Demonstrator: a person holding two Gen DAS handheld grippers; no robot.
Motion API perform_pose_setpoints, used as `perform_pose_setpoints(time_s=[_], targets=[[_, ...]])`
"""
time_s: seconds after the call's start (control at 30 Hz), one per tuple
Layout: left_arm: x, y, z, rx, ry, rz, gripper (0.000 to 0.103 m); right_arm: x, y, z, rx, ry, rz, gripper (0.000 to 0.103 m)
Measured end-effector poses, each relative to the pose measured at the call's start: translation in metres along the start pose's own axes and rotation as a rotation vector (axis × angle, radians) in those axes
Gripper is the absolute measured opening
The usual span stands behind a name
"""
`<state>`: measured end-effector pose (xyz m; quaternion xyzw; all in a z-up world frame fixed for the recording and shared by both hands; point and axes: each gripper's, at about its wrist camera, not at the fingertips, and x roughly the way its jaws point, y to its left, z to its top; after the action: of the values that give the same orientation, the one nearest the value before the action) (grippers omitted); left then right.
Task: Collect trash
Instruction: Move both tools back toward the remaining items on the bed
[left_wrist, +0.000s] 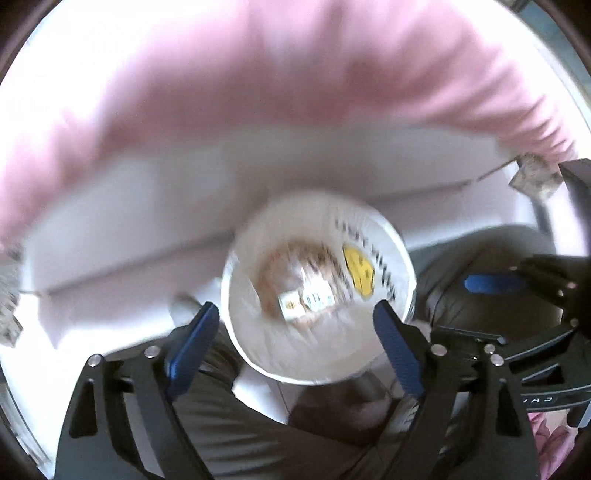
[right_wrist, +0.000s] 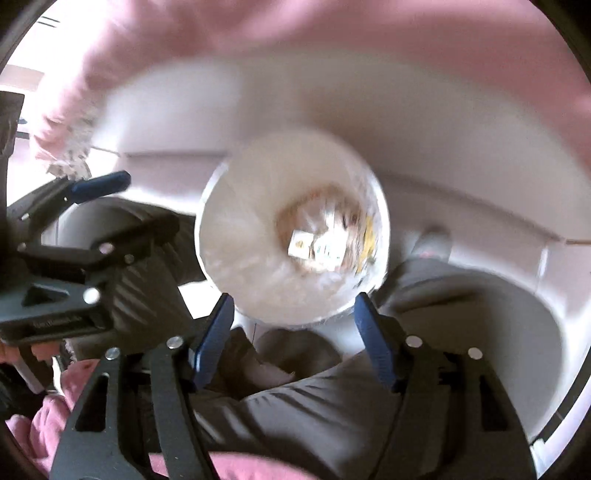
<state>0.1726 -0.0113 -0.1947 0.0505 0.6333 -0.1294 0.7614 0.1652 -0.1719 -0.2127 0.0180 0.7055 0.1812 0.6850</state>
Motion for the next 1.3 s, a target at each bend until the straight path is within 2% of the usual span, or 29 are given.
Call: perform_pose_setpoints(time_s=[0.1, 0.3, 0.43, 0.6, 0.73, 0.93, 1.3], targets=[[-0.042, -0.003, 0.012, 0.010, -0.102, 0.019, 0.091, -0.042, 0.004, 0.001, -0.013, -0.100, -0.013, 0.070], [-0.104, -0.001, 0.042, 0.004, -0.244, 0.045, 0.093, -0.120, 0.002, 0.011, -0.005, -0.291, -0.014, 0.074], [-0.132, 0.004, 0.068, -0.012, -0.303, 0.066, 0.093, -0.170, -0.004, 0.027, -0.002, -0.415, -0.026, 0.075], [-0.142, 0.004, 0.102, -0.027, -0.350, 0.089, 0.093, -0.208, -0.010, 0.049, -0.022, -0.529, -0.084, 0.078], [-0.147, 0.006, 0.129, -0.041, -0.371, 0.093, 0.093, -0.231, -0.017, 0.073, -0.028, -0.561, -0.118, 0.078], [-0.136, 0.013, 0.174, -0.045, -0.392, 0.137, 0.093, -0.240, -0.030, 0.110, -0.030, -0.595, -0.168, 0.078], [-0.108, 0.038, 0.246, -0.117, -0.385, 0.110, 0.093, -0.242, -0.059, 0.193, -0.001, -0.612, -0.204, 0.078]])
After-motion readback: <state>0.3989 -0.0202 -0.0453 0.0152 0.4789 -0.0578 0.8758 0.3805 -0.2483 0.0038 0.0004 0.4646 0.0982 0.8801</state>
